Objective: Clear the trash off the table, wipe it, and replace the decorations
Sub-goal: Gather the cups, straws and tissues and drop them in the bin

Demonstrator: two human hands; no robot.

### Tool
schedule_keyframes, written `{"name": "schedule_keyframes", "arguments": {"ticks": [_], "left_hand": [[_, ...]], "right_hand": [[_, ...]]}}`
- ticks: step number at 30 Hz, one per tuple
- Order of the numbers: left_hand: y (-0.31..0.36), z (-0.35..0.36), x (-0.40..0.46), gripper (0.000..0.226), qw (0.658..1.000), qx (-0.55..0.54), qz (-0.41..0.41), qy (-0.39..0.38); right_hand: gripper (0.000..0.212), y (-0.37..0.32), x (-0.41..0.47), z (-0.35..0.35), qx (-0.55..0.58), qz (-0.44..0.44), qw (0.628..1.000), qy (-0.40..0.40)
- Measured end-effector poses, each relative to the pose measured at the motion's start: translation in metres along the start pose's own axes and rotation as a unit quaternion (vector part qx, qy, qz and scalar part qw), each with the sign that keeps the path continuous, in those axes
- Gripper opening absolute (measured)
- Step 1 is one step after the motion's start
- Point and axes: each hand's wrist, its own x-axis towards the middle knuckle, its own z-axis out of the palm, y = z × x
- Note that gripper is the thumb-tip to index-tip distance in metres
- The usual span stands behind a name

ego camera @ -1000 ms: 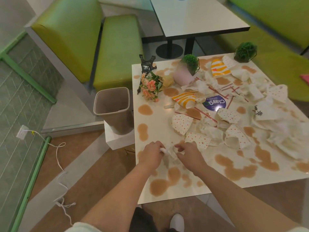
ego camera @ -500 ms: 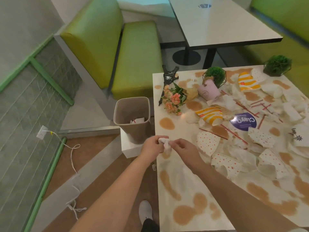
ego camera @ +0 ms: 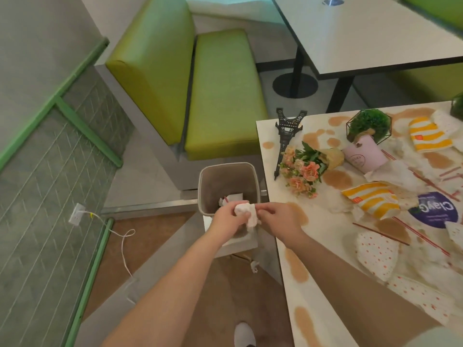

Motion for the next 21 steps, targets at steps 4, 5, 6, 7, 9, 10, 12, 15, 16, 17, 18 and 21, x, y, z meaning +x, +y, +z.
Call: {"name": "schedule_keyframes", "arguments": {"ticks": [4, 5, 6, 7, 9, 10, 12, 15, 16, 17, 18, 21], "left_hand": [[0.001, -0.018, 0.040, 0.024, 0.994, 0.047, 0.003, 0.098], [0.001, -0.022, 0.049, 0.021, 0.991, 0.059, 0.005, 0.118], [0.001, -0.026, 0.058, 0.020, 0.988, 0.072, 0.010, 0.138], [0.001, -0.030, 0.066, 0.020, 0.984, 0.086, 0.013, 0.154], [0.002, -0.034, 0.078, 0.030, 0.982, 0.098, 0.009, 0.159], [0.002, -0.035, 0.082, 0.038, 0.984, 0.099, 0.000, 0.146], [0.001, -0.034, 0.082, 0.053, 0.988, 0.107, -0.019, 0.106], [-0.001, -0.023, 0.074, 0.056, 0.987, 0.144, -0.030, 0.065], [-0.002, -0.017, 0.071, 0.051, 0.986, 0.151, -0.021, 0.063], [-0.002, -0.011, 0.066, 0.046, 0.987, 0.152, -0.010, 0.061], [-0.001, 0.000, 0.062, 0.039, 0.987, 0.150, 0.003, 0.056], [0.010, 0.029, 0.045, 0.026, 0.991, 0.126, 0.034, 0.033]], "right_hand": [[0.023, -0.007, 0.019, 0.007, 0.039, 0.012, 0.998, 0.037], [0.022, -0.007, 0.022, 0.007, 0.042, 0.011, 0.998, 0.050], [0.021, -0.007, 0.023, 0.006, 0.043, 0.014, 0.997, 0.060], [0.021, -0.006, 0.024, 0.005, 0.047, 0.019, 0.996, 0.067], [0.021, 0.000, 0.025, 0.003, 0.062, 0.025, 0.994, 0.081], [0.022, 0.002, 0.025, 0.002, 0.072, 0.027, 0.993, 0.086], [0.023, 0.007, 0.022, -0.002, 0.085, 0.030, 0.992, 0.090], [0.022, 0.014, 0.013, -0.010, 0.053, 0.029, 0.992, 0.112], [0.021, 0.018, 0.011, -0.013, 0.046, 0.028, 0.991, 0.119], [0.020, 0.020, 0.008, -0.017, 0.038, 0.030, 0.991, 0.127], [0.019, 0.023, 0.004, -0.023, 0.034, 0.032, 0.989, 0.138], [0.017, 0.030, -0.007, -0.040, 0.022, 0.043, 0.986, 0.162]]}}
